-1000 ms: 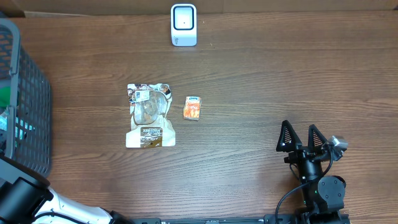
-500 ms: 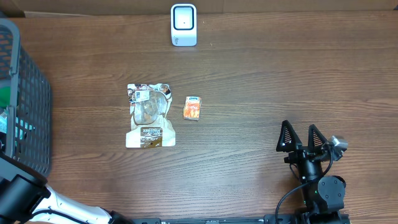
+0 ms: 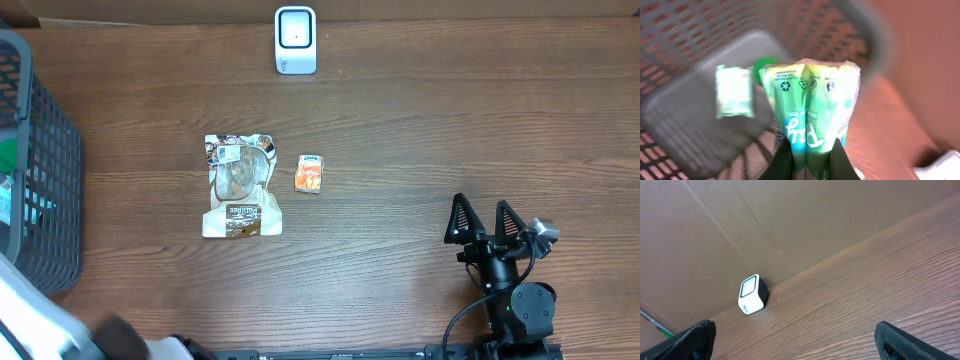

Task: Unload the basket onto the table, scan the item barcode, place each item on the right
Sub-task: 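Carry the green wipes pack out and set it beside the Kleenex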

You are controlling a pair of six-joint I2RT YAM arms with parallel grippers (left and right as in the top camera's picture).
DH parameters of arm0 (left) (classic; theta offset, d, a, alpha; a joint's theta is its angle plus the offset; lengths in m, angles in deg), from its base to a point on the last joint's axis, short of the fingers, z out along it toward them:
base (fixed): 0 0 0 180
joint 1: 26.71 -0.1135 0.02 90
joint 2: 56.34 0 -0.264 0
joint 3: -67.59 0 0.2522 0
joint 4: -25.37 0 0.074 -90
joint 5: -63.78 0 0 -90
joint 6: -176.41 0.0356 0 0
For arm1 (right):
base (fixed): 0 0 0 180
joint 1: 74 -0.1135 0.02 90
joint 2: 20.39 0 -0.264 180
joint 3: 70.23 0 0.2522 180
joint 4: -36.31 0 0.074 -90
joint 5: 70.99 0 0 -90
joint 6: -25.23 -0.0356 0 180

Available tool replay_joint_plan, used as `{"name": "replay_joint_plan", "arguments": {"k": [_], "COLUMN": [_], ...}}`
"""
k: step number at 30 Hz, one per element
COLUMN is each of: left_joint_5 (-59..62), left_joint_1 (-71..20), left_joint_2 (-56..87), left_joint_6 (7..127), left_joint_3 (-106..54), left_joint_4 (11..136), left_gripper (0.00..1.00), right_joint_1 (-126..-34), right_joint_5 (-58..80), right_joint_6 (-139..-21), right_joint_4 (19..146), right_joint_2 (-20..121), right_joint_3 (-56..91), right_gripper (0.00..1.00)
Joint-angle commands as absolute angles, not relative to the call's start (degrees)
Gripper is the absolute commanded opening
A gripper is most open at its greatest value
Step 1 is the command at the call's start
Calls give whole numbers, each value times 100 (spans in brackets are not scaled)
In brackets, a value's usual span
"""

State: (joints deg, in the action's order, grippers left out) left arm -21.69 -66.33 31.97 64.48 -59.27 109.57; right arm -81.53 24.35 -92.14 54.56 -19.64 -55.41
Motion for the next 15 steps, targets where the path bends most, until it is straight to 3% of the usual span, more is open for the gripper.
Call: {"name": "replay_joint_plan", "arguments": {"k": [1,15], "left_joint_5": [-2042,-2086], "left_joint_1": [-6008,-2815], "left_joint_2": [2574,2410], "left_joint_6": [6354,6456], "left_joint_3": [-5991,-5803], "left_joint_4": [11125,12237], "left_gripper": [4,4], "right_joint_1": [-8142,-8142], "right_joint_5": [2446,2446], "right_joint_6": [-9197,-9197], "right_joint_4": [5427,5427], "right_joint_2": [-1984,-1984], "right_joint_3": [-5600,-5600], "right_gripper": [100,100]}}
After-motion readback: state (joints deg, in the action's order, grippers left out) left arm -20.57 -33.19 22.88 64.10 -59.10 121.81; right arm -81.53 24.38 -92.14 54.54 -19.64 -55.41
